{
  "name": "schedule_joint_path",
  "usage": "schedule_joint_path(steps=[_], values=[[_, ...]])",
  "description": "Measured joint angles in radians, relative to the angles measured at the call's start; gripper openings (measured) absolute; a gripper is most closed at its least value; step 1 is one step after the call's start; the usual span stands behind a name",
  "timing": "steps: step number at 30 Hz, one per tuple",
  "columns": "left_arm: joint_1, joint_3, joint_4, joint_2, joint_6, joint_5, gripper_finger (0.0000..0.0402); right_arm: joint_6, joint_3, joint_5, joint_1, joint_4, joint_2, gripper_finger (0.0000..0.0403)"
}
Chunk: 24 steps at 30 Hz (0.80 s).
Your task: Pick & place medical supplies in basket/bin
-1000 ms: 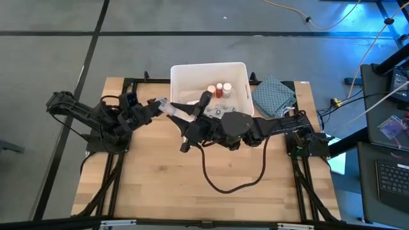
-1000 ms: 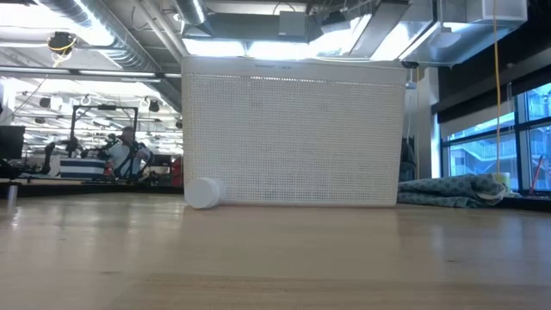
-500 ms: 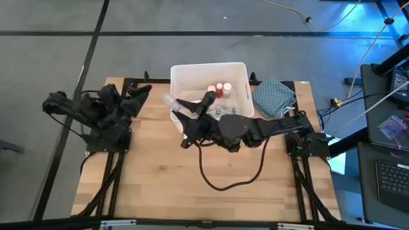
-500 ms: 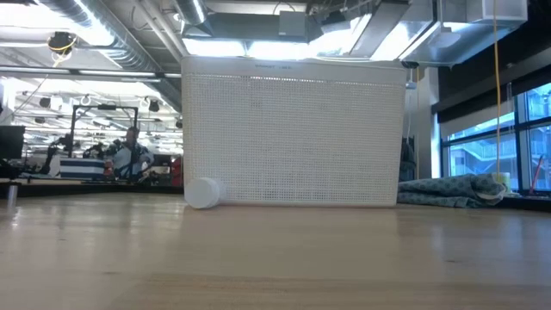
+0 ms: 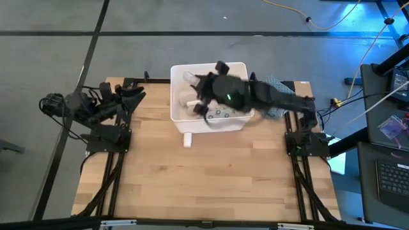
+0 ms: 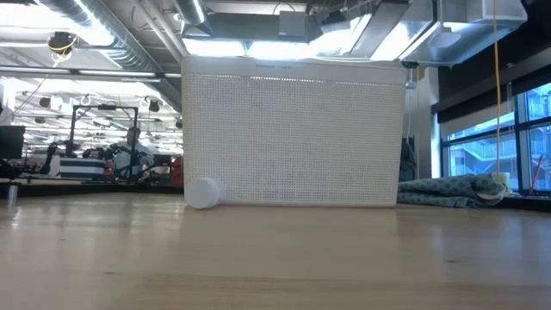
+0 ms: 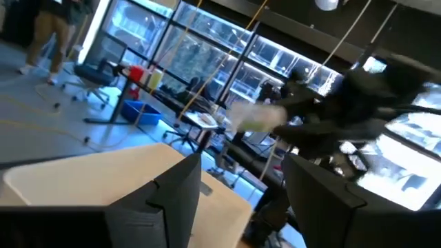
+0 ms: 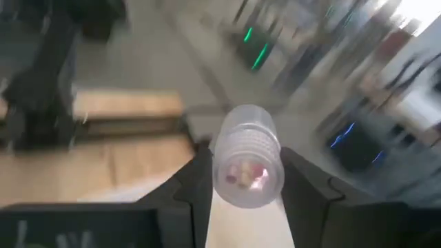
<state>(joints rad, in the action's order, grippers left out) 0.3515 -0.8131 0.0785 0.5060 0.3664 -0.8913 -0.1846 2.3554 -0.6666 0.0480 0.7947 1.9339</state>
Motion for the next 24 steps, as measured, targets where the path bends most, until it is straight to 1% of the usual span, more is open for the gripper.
schedule_joint_path(steps=[6, 12, 15, 18, 24], values=[[0.000, 0.000, 0.015, -0.033, -0.068, -0.018, 0.0190, 0.176, 0.000, 0.303, -0.211, 0.291, 0.005, 0.0135], [0.000, 0.000, 0.080, -0.036, -0.051, -0.086, 0.0180, 0.237, -0.046, 0.559, -0.398, 0.516, 0.007, 0.0137], [0.000, 0.000, 0.113, -0.035, -0.021, -0.142, 0.0175, 0.235, -0.120, 0.630, -0.460, 0.548, 0.006, 0.0137], [0.000, 0.000, 0.125, -0.035, -0.011, -0.202, 0.0171, 0.230, -0.211, 0.696, -0.496, 0.558, 0.008, 0.0137], [0.000, 0.000, 0.125, -0.035, -0.012, -0.261, 0.0168, 0.229, -0.395, 0.709, -0.505, 0.569, 0.008, 0.0138]])
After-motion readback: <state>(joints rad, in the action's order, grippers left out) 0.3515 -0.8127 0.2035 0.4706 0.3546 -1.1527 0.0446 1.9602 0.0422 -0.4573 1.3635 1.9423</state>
